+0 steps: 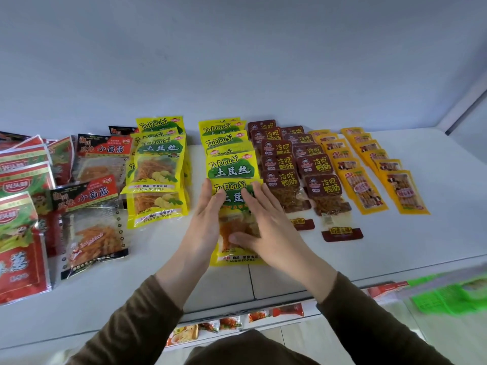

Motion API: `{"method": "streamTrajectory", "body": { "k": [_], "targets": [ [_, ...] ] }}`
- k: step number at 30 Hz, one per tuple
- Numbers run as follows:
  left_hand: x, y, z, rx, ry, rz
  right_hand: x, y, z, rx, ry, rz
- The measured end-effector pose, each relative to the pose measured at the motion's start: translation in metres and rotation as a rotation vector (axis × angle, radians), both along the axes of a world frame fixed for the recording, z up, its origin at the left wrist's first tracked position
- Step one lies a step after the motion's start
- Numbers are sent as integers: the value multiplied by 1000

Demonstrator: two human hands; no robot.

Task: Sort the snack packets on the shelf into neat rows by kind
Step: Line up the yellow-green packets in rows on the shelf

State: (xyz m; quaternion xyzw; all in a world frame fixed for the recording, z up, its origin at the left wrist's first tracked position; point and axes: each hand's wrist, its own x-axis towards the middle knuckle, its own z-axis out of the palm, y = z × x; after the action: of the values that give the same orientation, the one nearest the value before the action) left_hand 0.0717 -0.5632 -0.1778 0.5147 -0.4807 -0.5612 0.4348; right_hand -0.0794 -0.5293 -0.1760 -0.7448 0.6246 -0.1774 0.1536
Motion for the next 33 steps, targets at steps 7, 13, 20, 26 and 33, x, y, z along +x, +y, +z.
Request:
{"method": "streamTrajectory", "body": {
  "k": [7, 13, 20, 26, 33],
  "targets": [
    [3, -5, -2, 32, 66, 24, -12, -12, 5, 87, 3, 93],
    [1, -3, -4, 22, 78, 6, -16, -15, 4, 71, 10, 120],
    [5, 9, 14, -183, -110, -7, -20, -10, 0, -48, -17, 127],
    [67, 1, 32, -586, -718, 88, -12, -8, 25, -165, -253, 87],
    [128, -34, 34, -421, -1277, -124, 55, -33, 49, 180, -944, 55]
  ]
}}
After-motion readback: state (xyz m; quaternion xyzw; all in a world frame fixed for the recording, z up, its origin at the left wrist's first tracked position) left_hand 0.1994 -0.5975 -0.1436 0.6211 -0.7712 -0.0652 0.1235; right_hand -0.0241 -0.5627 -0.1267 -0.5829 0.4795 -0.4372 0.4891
